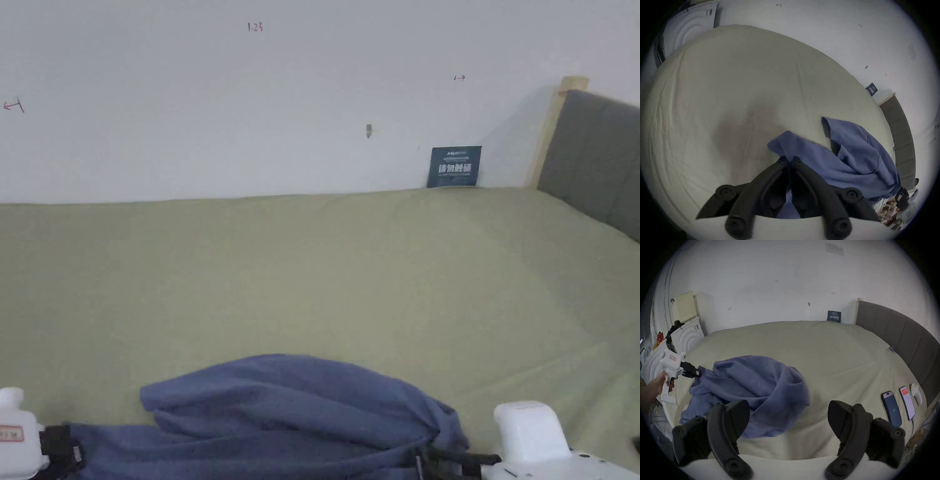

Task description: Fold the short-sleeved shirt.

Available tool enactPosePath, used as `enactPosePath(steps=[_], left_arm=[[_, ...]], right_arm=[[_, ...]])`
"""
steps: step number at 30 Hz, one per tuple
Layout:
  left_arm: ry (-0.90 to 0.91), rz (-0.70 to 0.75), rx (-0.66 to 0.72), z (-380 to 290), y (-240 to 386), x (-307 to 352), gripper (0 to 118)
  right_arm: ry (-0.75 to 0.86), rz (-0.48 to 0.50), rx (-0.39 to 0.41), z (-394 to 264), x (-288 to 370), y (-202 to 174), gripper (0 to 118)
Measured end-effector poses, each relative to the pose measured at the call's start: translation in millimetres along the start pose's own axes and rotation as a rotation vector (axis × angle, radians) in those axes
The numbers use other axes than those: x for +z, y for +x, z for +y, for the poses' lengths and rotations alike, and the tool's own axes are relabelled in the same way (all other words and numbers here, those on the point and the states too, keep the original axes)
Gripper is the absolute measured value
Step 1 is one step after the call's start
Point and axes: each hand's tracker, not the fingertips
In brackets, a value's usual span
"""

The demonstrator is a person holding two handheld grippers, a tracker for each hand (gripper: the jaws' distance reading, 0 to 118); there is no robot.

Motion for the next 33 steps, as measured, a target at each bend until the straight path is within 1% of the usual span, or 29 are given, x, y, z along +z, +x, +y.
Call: enactPosePath(steps=[2, 4, 5, 6, 7, 8, 9, 10, 11, 12, 14, 16, 17, 20, 21, 26, 27, 29, 33], left_arm=[[0.027, 0.002, 0.011, -3.6, 0.3, 3.3, 5], [0.043, -0.012, 0.026, -6.9, 3.2, 6.1, 5], [0.053, -0.015, 0.021, -7.4, 5.6, 8.4, 5], [0.066, -0.016, 0.006, -5.3, 4.8, 9.6, 4], [0.076, -0.018, -0.008, -4.6, 6.5, 12.4, 4], [0.089, -0.019, -0.024, -4.7, 8.9, 16.6, 4], [0.111, -0.021, -0.035, -5.7, 11.1, 21.7, 4], [0.14, -0.022, -0.034, -5.2, 9.5, 25.3, 4], [0.173, -0.04, -0.033, -5.3, 10.4, 30.2, 4], [0.213, -0.048, -0.04, -4.9, 12.1, 37.8, 4], [0.26, -0.055, -0.068, 1.5, 13.7, 51.3, 4], [0.304, -0.051, -0.101, 10.0, 19.0, 69.7, 4], [0.306, -0.059, -0.108, 14.8, 21.7, 77.6, 4], [0.351, -0.053, -0.184, 36.6, 30.0, 105.0, 4], [0.378, -0.047, -0.201, 41.9, 33.3, 115.1, 4], [0.505, -0.085, -0.197, 68.1, 40.9, 159.1, 4], [0.502, -0.09, -0.203, 74.5, 41.7, 166.3, 4], [0.561, -0.105, -0.214, 85.2, 43.5, 179.3, 4], [0.613, -0.105, -0.211, 105.1, 48.2, 196.6, 4]], right_arm=[[-0.012, 0.008, -0.04, 4.0, -11.0, 1.7, 102], [-0.02, 0.012, -0.06, 9.7, -25.5, 3.9, 100], [-0.035, 0.023, -0.067, 13.0, -33.5, 7.5, 85], [-0.075, 0.068, -0.051, 15.6, -38.9, 9.3, 50], [-0.098, 0.115, -0.008, 17.0, -40.4, 10.1, 2], [-0.075, 0.089, 0.064, 19.2, -40.2, 5.9, 3], [-0.02, 0.02, 0.12, 19.1, -39.9, 1.6, 3], [0.002, -0.001, 0.148, 20.4, -37.4, 0.2, 3], [-0.004, 0.056, 0.127, 25.4, -34.5, 1.9, 3], [0.017, 0.079, 0.097, 31.0, -30.6, 3.5, 3], [0.061, 0.083, 0.063, 41.0, -21.1, 0.8, 3], [0.101, 0.109, 0.019, 55.7, -15.1, 4.0, 3], [0.11, 0.125, 0.021, 63.3, -11.6, 3.5, 3], [0.124, 0.15, 0.08, 93.2, -14.7, 3.5, 3], [0.129, 0.151, 0.078, 103.4, -14.4, 3.0, 3], [0.239, 0.145, 0.054, 167.8, -7.4, 2.6, 3], [0.253, 0.143, 0.064, 179.1, -5.7, 2.0, 3], [0.29, 0.113, 0.084, 204.9, -0.9, -0.1, 3], [0.366, 0.107, 0.116, 243.8, 6.7, -2.0, 3]])
